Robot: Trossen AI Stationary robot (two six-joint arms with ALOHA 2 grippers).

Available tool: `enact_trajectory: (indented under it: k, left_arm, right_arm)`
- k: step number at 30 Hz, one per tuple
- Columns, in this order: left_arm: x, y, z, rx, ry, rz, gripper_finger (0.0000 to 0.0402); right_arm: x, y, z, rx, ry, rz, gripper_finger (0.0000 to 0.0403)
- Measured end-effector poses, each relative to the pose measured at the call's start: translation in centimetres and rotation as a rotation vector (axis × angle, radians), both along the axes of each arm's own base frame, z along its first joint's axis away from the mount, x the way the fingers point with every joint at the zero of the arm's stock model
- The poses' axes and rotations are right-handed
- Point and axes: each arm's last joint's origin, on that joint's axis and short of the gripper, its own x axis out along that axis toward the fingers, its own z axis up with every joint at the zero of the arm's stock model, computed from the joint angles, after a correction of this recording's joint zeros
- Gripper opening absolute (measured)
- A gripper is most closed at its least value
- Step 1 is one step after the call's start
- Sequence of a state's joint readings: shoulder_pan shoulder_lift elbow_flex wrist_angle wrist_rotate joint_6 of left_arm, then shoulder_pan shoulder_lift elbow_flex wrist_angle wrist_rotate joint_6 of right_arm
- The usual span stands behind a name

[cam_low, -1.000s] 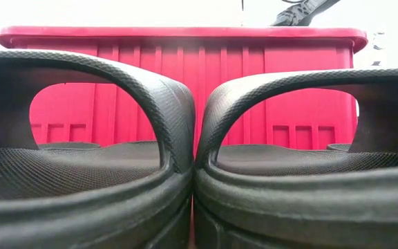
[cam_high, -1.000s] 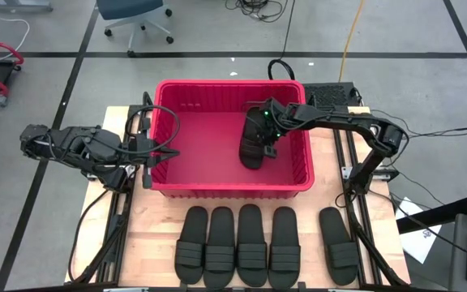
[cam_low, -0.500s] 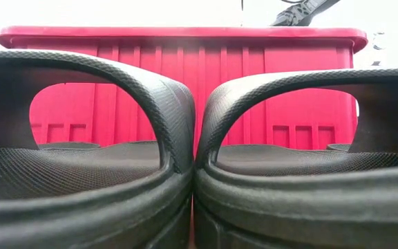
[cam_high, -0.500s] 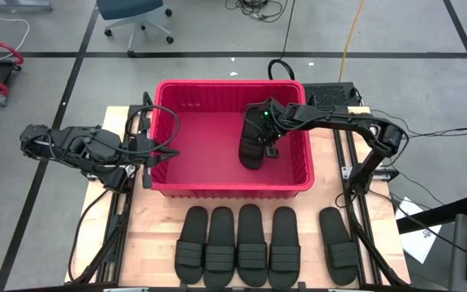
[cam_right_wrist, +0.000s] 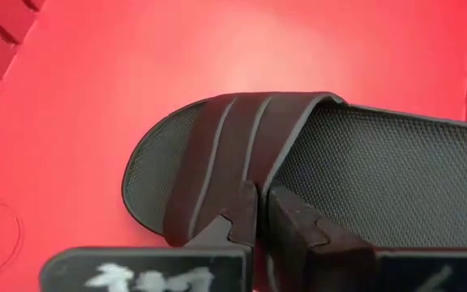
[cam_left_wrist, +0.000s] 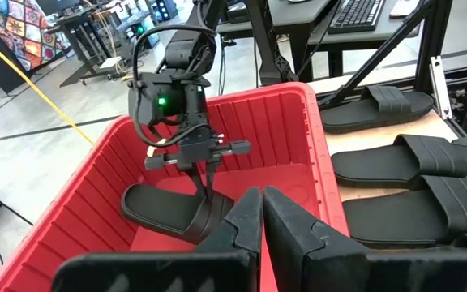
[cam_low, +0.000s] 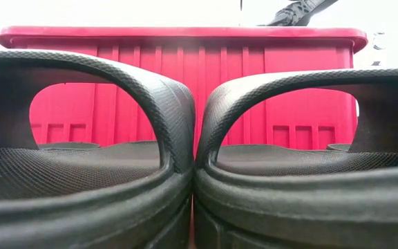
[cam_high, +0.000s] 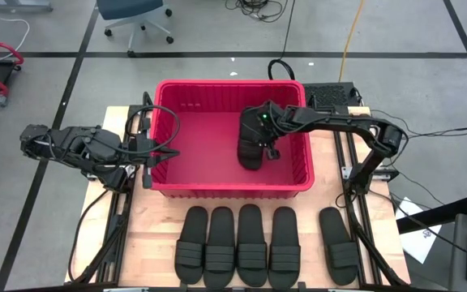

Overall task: Pick and place slides into bin
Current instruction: Put the black slide into the red bin

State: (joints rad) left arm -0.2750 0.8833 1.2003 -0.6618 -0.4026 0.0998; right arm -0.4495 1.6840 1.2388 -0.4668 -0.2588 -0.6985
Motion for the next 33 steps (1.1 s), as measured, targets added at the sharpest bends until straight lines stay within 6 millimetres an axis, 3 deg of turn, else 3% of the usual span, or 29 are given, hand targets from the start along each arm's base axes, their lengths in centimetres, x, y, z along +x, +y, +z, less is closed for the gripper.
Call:
enact_trajectory:
  k: [22, 26, 33]
  left_arm:
    - [0.0, 0.0, 0.0, 0.0, 0.0, 0.0, 0.0019]
    - [0.0, 0.0, 0.1, -0.003, -0.009, -0.002, 0.0019]
    - [0.2, -0.1, 0.5, -0.018, -0.054, -0.01, 0.0019]
  right_arm:
    - [0.0, 0.0, -0.5, 0.041, -0.02, -0.07, 0.0123]
    - [-0.1, 0.1, 1.2, 0.042, -0.113, -0.119, 0.0125]
    - [-2.3, 1.5, 7.0, -0.063, -0.285, -0.213, 0.0089]
